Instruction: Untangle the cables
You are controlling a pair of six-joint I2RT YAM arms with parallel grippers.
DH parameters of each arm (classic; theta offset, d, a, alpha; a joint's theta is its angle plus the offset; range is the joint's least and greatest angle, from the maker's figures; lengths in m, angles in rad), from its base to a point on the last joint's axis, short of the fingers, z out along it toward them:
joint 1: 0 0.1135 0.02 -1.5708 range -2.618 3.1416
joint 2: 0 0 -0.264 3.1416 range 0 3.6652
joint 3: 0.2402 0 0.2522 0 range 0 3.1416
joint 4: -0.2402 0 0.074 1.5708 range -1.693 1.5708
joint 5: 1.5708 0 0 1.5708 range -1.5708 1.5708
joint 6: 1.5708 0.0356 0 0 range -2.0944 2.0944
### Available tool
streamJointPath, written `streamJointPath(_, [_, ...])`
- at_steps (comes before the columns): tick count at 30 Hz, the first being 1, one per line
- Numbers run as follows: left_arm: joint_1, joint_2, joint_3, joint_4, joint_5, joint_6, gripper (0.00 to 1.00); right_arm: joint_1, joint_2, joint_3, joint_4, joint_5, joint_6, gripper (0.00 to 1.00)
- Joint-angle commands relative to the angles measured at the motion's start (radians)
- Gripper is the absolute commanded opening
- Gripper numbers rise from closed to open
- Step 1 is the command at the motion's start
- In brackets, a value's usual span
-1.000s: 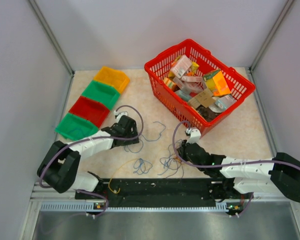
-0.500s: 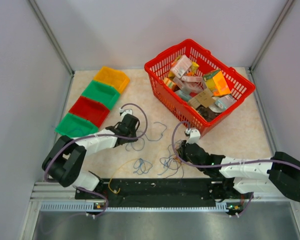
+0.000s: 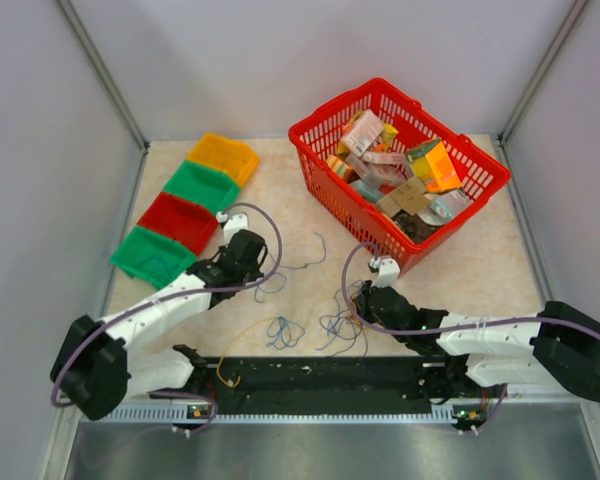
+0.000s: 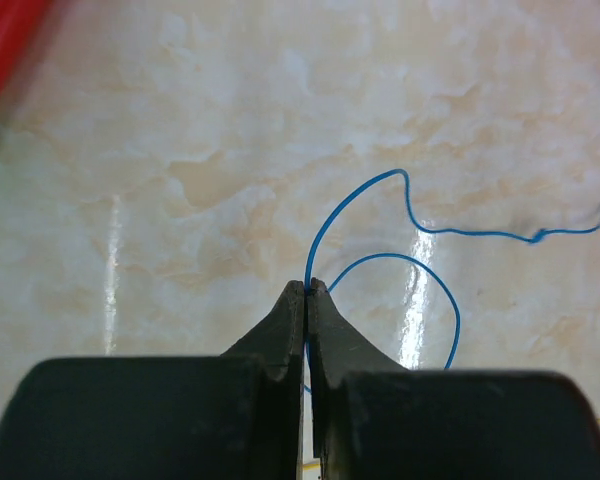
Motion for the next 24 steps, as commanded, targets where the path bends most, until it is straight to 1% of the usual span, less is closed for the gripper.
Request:
streamJointPath(1, [0.006, -0.144, 0.042, -0.105, -0.185, -0.046, 0.0, -0.008, 0.004, 0.009, 0.03, 0.0, 0.006, 0.05])
streamJointPath(3, [0.012, -0.188, 0.088, -0.141, -0.221, -0.035, 0.0, -0.008, 0.001, 0.006, 0.033, 0.0, 0.006, 0.05])
streamJointPath(7, [0.023, -0.259, 0.179, -0.249, -0.337, -0.054, 0.0, -0.008, -0.002, 0.004, 0.035, -0.003, 0.006, 0.05])
streamJointPath(12, [0.061, -0.36, 0.303, -0.297, -0.448, 0.038, 0.0, -0.009, 0.0, 0.0, 0.047, -0.008, 0.003, 0.05])
streamJointPath(17, [0.115, -0.371, 0.453, -0.394, -0.563, 0.1, 0.0, -0.008, -0.005, -0.003, 0.047, -0.008, 0.003, 0.05])
streamJointPath(20, [0.179, -0.365, 0.535, -0.475, -0.592, 0.098, 0.0, -0.009, -0.009, -0.006, 0.055, -0.011, 0.002, 0.05])
streamJointPath(22, [0.207, -0.368, 0.565, -0.503, -0.617, 0.107, 0.0, -0.008, -0.016, -0.011, 0.059, -0.011, 0.003, 0.05])
streamJointPath(24, [0.233, -0.374, 0.57, -0.495, -0.635, 0.138, 0.0, -0.008, -0.017, -0.016, 0.064, -0.014, 0.003, 0.06])
